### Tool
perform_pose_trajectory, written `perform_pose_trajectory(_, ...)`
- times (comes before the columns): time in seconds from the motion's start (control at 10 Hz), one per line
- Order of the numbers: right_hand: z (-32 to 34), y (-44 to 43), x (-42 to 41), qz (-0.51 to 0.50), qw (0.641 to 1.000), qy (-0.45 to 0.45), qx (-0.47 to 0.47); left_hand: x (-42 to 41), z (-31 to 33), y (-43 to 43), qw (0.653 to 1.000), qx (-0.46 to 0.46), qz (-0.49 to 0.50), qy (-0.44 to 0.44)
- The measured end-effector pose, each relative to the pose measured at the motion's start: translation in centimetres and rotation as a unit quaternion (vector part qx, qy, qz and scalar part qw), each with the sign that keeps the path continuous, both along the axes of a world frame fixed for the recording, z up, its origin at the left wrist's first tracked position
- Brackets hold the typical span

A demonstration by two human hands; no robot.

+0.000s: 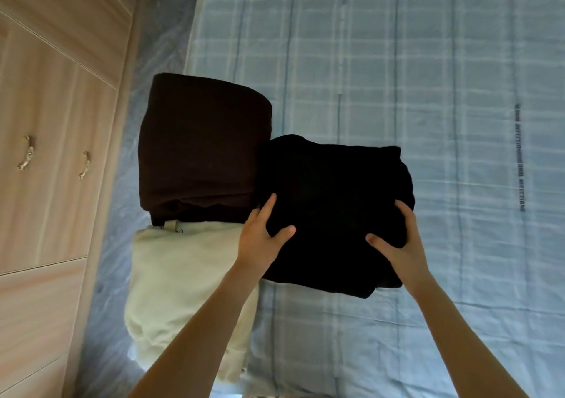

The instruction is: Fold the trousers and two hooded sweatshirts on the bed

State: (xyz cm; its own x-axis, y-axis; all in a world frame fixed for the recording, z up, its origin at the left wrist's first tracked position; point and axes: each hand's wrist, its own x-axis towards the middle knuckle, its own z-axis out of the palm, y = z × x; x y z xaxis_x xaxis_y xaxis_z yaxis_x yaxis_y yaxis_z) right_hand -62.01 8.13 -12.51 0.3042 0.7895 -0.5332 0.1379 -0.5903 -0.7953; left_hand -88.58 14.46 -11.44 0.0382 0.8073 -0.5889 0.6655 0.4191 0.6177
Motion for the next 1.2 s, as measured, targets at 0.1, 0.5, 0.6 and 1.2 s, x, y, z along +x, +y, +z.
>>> perform_pose_trajectory(0.1,-0.3,0.9,0.1,0.027,0.999,-0.002,-0.036,0.6,-0.1,1.5,0.998,-0.053,-0.023,0.022)
perform_pose_trajectory(0.5,0.5,3.1,-5.1,0.092,0.873,-0.471,0.09,4.1,-4.1,0.5,0.877,0.224,-0.359,0.227)
perform_pose_trajectory(0.6,-1.5,2.8,-5.2,0.229,0.83,-0.489,0.14,3.9,-5.1,0.4,0.873,0.24,-0.358,0.228)
perform_pose_trajectory(1.2,2.7,3.7,-4.2,0.255,0.908,-0.317,0.097,4.0,1.2,1.4,0.897,0.156,-0.373,0.18)
